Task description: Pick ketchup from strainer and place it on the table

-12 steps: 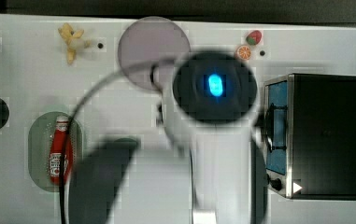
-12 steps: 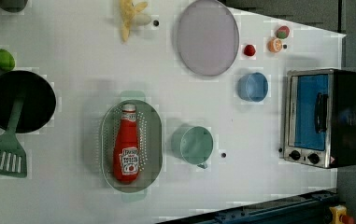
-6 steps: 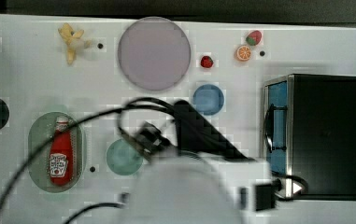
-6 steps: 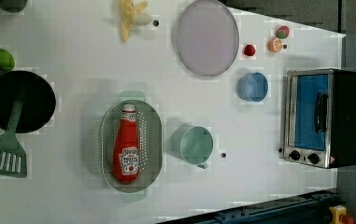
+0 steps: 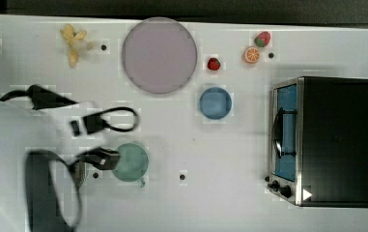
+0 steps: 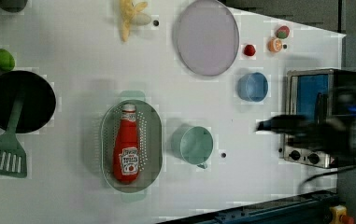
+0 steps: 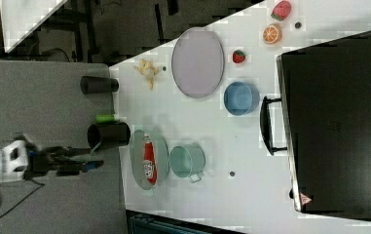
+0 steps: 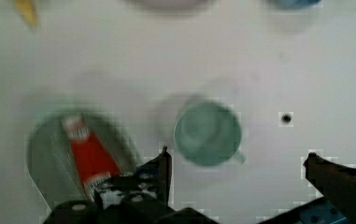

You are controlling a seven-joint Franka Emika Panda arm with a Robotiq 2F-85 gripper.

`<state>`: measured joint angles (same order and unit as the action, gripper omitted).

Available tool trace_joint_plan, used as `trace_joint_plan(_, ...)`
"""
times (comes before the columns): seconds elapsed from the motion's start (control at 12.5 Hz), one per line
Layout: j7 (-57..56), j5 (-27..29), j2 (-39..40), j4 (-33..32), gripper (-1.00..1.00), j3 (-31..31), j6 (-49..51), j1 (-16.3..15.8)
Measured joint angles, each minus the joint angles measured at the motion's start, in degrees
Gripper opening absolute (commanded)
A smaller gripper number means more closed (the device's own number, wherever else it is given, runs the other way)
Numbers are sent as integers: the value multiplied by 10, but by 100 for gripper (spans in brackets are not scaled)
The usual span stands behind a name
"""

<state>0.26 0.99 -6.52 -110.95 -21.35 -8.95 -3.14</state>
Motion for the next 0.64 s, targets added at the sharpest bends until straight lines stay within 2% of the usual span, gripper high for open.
trace_joint_plan(0.32,1,-4,82,-25,100,-102,-81,-11)
trace_joint_plan(0.64,3,-16,139,-48,100,-156,-207,-21)
